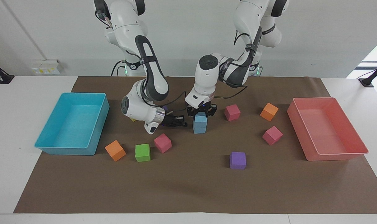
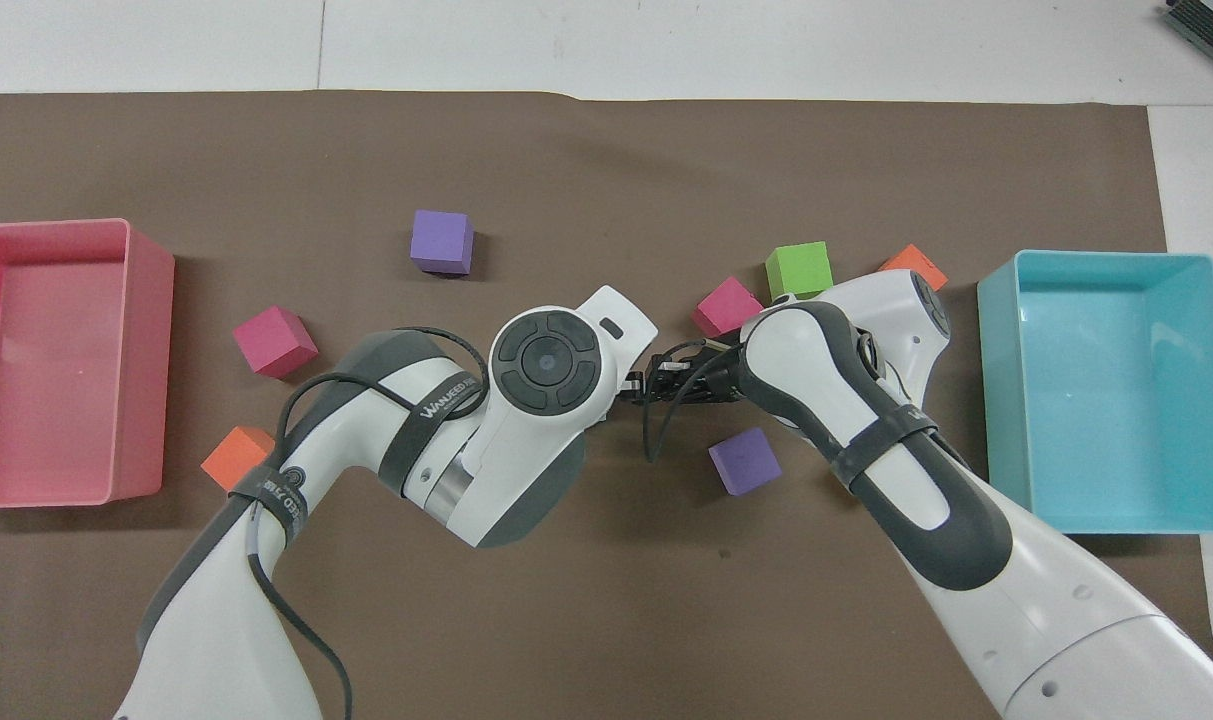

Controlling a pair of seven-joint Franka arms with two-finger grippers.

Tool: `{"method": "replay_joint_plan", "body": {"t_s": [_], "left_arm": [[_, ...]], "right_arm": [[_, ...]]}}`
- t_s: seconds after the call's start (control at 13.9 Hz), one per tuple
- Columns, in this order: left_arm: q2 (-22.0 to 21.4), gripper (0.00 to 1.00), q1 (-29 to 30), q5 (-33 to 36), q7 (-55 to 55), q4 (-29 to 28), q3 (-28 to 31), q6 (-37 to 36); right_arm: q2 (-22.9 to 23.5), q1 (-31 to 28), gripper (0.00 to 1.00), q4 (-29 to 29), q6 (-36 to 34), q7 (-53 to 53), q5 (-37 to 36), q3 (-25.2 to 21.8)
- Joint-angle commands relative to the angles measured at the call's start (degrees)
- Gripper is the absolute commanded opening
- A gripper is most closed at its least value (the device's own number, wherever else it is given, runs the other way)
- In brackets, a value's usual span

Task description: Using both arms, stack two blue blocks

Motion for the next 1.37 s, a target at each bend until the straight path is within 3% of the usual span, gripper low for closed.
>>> {"method": "replay_joint_plan", "body": {"t_s": [0.0,0.36,0.43,0.51,0.65,1.3], "left_arm": [[-2.1,0.0,-0.9,1.0,-1.3,-2.6,0.8,0.1],[-2.1,0.0,-0.9,1.0,-1.8,-2.8,0.7,0.2],[-2.1,0.14,-0.9,1.0,-3.1,-2.8,0.7,0.5],[-2.1,0.37,-0.9,1.0,-3.7,-2.7,0.7,0.6],[-2.1,0.98,-0.8,1.0,-3.7,-2.7,0.7,0.6],[-3.8,1.0,0.0,0.9,-2.8,-2.0,0.6,-0.1]], "right_arm": [[-1.1,-0.3,0.0,-1.2,-0.1,-2.1,2.2,0.3],[-1.1,-0.3,0.0,-1.2,0.0,-2.1,2.2,0.3],[-1.1,-0.3,0.0,-1.2,0.0,-2.1,2.2,0.3],[-1.1,-0.2,0.0,-1.2,0.0,-2.1,2.2,0.3],[-1.1,-0.2,0.0,-1.2,0.0,-2.1,2.2,0.3],[-1.1,-0.2,0.0,-1.2,0.1,-2.1,2.2,0.3]]}}
